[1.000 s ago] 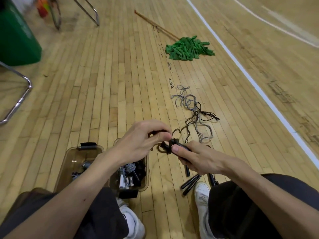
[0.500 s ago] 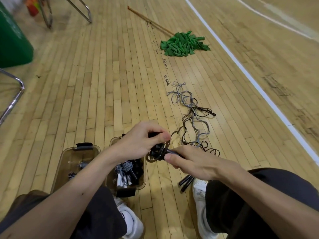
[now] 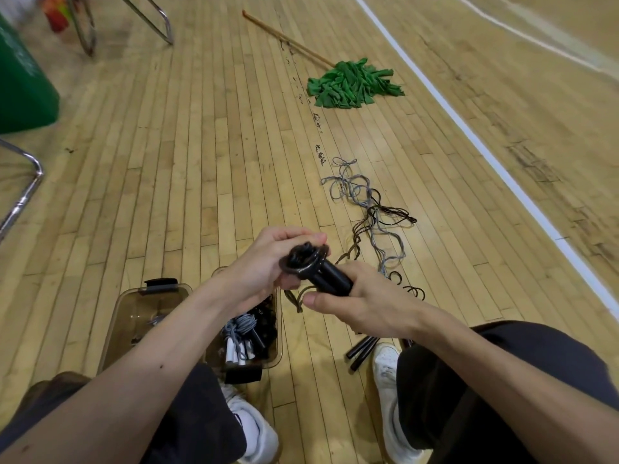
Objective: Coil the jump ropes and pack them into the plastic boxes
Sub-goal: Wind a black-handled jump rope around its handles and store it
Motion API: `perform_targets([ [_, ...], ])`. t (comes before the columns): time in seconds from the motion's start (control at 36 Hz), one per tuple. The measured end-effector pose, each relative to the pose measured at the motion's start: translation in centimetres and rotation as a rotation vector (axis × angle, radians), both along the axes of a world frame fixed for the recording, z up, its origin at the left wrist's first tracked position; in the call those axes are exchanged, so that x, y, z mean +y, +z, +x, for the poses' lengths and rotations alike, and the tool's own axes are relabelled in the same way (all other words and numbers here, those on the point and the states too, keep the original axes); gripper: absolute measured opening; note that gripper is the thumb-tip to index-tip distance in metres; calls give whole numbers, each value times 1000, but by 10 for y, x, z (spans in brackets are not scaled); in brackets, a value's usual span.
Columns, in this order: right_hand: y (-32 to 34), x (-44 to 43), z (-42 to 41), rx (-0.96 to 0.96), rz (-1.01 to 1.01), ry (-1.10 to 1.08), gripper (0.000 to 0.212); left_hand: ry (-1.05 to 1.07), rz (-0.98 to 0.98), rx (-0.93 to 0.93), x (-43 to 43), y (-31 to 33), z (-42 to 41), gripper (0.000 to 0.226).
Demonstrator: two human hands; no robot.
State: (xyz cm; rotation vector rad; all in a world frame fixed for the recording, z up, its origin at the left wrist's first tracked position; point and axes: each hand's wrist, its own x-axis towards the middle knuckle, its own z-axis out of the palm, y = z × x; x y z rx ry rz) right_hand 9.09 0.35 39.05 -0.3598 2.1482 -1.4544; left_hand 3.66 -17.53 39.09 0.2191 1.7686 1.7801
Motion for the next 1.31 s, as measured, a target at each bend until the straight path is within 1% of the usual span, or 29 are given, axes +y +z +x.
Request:
perform_targets([
  [0.06, 1, 0, -2, -19, -76, -31, 27, 22, 58, -26, 2, 1, 1, 23],
  [0.08, 2, 0, -3, -33, -123, -40, 33, 14, 62, -19, 4, 2, 2, 21],
  [0.14, 5, 0, -5, -68, -201, -67, 45, 4, 31, 1, 7, 3, 5, 25],
  [0.17, 6, 1, -6, -85, -233, -90, 48, 22, 16, -19, 9, 3, 5, 27],
  [0.19, 7, 2, -7, -103, -262, -120, 47, 28, 17, -41, 9, 3, 5, 30],
  [0.22, 8, 4, -8, -123, -289, -156, 43, 13, 28, -47, 10, 2, 5, 38],
  [0.28, 8, 7, -10, -137, -322, -220, 30, -39, 13, -17, 10, -1, 4, 55],
  [0.36, 9, 14, -13, -134, -352, -309, 30, -63, -72, 33, 9, -5, 3, 48],
  [0.44, 12, 24, -19, -136, -385, -387, 34, -88, -161, 79, 11, -6, 4, 49],
  [0.5, 10, 27, -21, -130, -365, -415, 36, -90, -191, 105, 12, -6, 3, 50],
  [0.56, 6, 30, -22, -143, -334, -439, 34, -83, -206, 170, 13, -5, 2, 53],
  [0.61, 1, 34, -23, -165, -298, -462, 31, -89, -242, 295, 12, -6, 1, 60],
  [0.64, -1, 36, -23, -170, -279, -470, 30, -99, -276, 363, 12, -7, 2, 59],
  [0.78, -11, 42, -22, -158, -168, -495, 21, -184, -543, 669, 16, -7, 9, 34],
  [0.83, -16, 42, -21, -164, -118, -489, 19, -226, -667, 797, 16, -7, 10, 31],
  [0.92, -24, 39, -20, -201, -37, -466, 18, -302, -828, 1000, 12, -4, 8, 39],
  [1.0, -30, 36, -20, -251, 26, -409, 18, -401, -910, 1147, 10, 1, 8, 50],
  [1.06, -33, 34, -18, -293, 53, -347, 16, -436, -924, 1217, 9, 2, 8, 50],
  [1.17, -36, 27, -15, -371, 134, -213, 14, -373, -771, 1371, 0, -3, 5, 41],
  [1.25, -38, 21, -13, -419, 198, -120, 21, -362, -730, 1393, -3, -5, 4, 36],
  [1.31, -40, 16, -12, -419, 254, -57, 23, -366, -715, 1371, -5, -5, 4, 37],
])
